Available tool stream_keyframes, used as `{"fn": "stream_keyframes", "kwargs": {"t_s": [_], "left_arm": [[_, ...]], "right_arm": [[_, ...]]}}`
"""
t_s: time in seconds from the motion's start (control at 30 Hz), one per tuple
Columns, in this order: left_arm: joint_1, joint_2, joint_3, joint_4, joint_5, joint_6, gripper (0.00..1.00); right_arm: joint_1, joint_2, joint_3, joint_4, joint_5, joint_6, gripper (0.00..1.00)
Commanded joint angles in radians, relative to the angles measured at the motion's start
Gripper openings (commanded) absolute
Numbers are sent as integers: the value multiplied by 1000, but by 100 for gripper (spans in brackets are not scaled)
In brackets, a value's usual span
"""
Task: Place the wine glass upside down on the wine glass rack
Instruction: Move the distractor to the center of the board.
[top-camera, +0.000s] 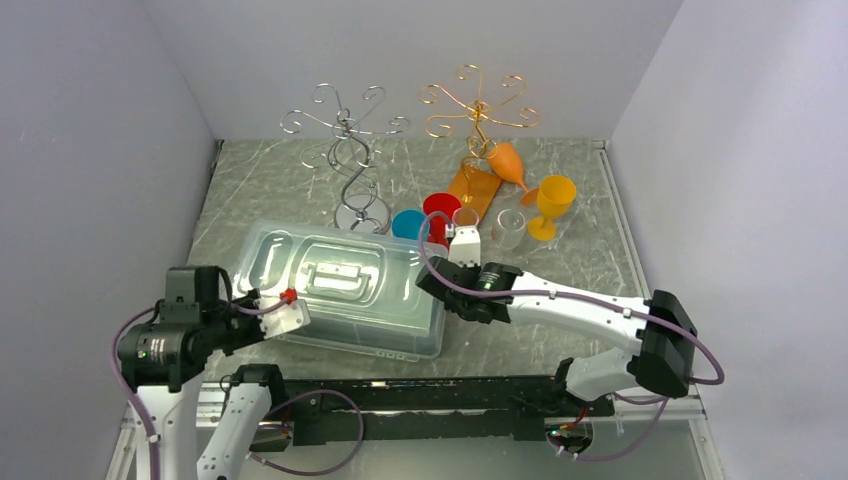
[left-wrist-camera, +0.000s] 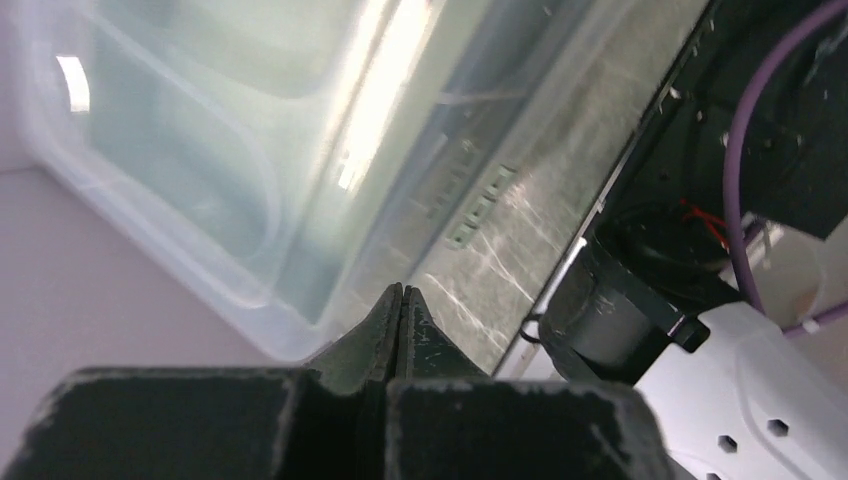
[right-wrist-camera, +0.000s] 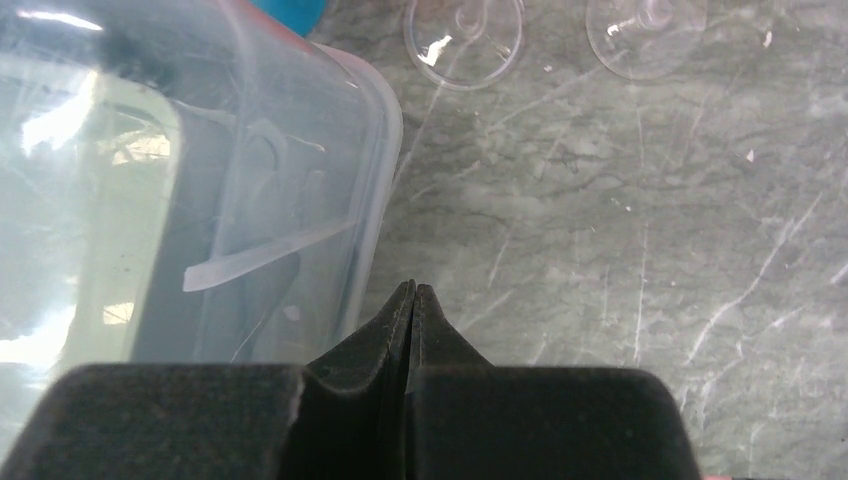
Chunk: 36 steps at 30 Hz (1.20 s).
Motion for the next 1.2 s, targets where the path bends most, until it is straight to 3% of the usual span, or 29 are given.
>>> {"fn": "stream_keyframes", "kwargs": {"t_s": [0.0, 0.2, 0.3, 0.47, 0.73, 0.87, 0.93, 1.03, 1.17], "left_arm": [[-2, -5, -111, -132, -104, 77, 0], [-2, 60, -152, -125, -104, 60, 0], [-3, 118, -181, -75, -175, 12, 0], [-1, 185, -267, 164, -409, -112, 0], [48, 219, -346, 568, -665, -187, 0], [138, 274, -340, 704, -662, -206, 0], [173, 289, -339, 722, -638, -210, 0], [188, 298, -332, 660, -591, -215, 0], [192, 296, -308, 562, -547, -225, 0]], "right_arm": [[8, 60, 81, 127, -15, -33, 0], [8, 127, 130, 168, -32, -58, 0], [8, 146, 149, 206, -47, -80, 0], [11, 190, 199, 270, -105, -115, 0], [63, 272, 275, 355, -185, -187, 0], [97, 277, 264, 431, -253, -237, 0], [98, 254, 265, 421, -214, -265, 0], [69, 148, 226, 463, -91, -324, 0], [-57, 64, 179, 606, -78, -395, 0]]}}
